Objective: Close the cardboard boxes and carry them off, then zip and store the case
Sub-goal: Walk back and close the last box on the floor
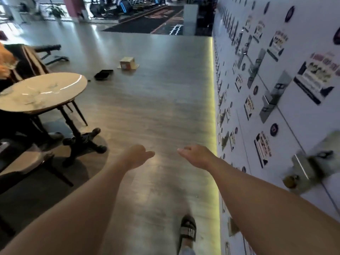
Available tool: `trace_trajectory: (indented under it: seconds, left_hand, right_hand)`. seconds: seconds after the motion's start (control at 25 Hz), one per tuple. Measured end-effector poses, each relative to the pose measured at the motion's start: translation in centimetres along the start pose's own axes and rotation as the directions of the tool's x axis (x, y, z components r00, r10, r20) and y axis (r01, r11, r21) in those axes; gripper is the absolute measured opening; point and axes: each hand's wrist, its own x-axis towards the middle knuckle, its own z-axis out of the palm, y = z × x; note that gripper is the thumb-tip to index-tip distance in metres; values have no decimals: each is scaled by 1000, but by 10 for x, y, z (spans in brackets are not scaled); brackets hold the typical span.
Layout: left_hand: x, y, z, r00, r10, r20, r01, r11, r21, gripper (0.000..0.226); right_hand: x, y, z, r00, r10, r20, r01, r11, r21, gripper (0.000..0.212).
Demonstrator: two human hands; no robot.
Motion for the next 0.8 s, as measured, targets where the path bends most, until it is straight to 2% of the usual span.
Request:
trace_trajectory:
  seconds: [0.04, 0.2, 0.44, 0.64, 0.8]
  left_hand:
    - [28, 4, -9, 1000, 10, 5, -10, 1000, 14, 58]
    - [143, 24, -55, 1000, 11, -13, -12, 1000, -12, 56]
    - [285, 52, -130, 999, -4, -46, 3, 1000, -25, 49]
    - [426, 45, -189, 998, -11, -65, 7, 998, -57, 47]
    - [559, 37, -247, 995, 37, -98, -43, 997, -63, 45]
  right_hand:
    - [29, 1, -9, 1000, 10, 2, -10, 1000, -5, 51]
    - [151, -4, -57, 1000, 13, 20, -12, 999, -36, 69]
    - [316, -35, -128, 999, -25, 44, 29, 996, -89, 72]
    - [466, -66, -170, 997, -58, 42, 62, 991, -121, 75]
    - [596, -98, -207, 997, -68, 34, 72, 991, -117, 70]
